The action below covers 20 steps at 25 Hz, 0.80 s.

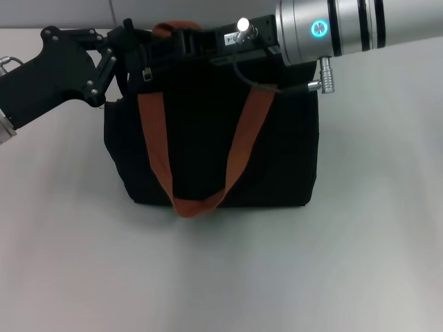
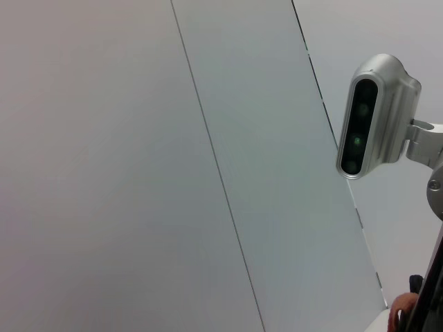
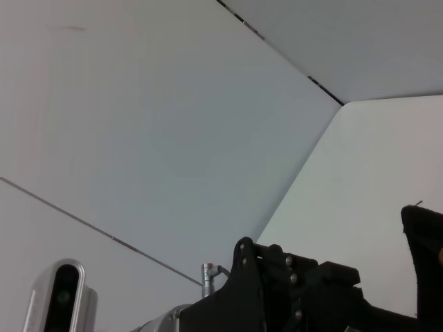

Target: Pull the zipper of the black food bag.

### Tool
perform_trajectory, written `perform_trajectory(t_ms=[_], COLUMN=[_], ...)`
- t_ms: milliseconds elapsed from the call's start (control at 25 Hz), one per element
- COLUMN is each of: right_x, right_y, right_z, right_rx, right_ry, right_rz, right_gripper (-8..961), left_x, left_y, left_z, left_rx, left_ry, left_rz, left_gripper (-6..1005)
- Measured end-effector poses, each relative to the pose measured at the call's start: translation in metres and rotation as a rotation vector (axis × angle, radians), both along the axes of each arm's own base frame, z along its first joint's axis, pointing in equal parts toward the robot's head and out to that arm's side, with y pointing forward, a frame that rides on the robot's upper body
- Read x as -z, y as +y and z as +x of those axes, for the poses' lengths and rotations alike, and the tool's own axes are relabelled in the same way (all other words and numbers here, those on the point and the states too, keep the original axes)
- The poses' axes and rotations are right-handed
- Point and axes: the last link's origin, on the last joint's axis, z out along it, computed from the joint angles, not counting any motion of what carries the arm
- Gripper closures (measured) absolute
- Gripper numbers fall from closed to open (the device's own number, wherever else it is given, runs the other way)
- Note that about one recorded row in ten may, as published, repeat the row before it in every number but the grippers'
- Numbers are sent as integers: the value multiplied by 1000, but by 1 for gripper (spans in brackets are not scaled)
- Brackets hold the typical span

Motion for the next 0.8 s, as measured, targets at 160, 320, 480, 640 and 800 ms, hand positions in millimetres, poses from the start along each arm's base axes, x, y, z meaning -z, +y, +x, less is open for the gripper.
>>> perform_trajectory(t_ms=[160, 320, 480, 640, 800], right_x=[1, 1, 1, 2, 3], right_y=[0, 0, 1, 2, 1], right_z=[1, 1, 1, 1, 0], right_rx=[5, 8, 12, 14, 11], right_ry=[-2, -2, -5, -8, -15], right_rz=[-3, -3, 4, 8, 7], right_gripper=[555, 620, 668, 669, 697], left_x=[0, 1, 1, 1, 1], left_y=[0, -1, -1, -2, -3], left_z=[0, 1, 1, 1, 1], left_rx=[1, 6, 7, 11, 15], left_ry=[0, -1, -2, -4, -7], left_rz=[-1, -5, -7, -9, -11], left_gripper=[971, 971, 971, 971, 971])
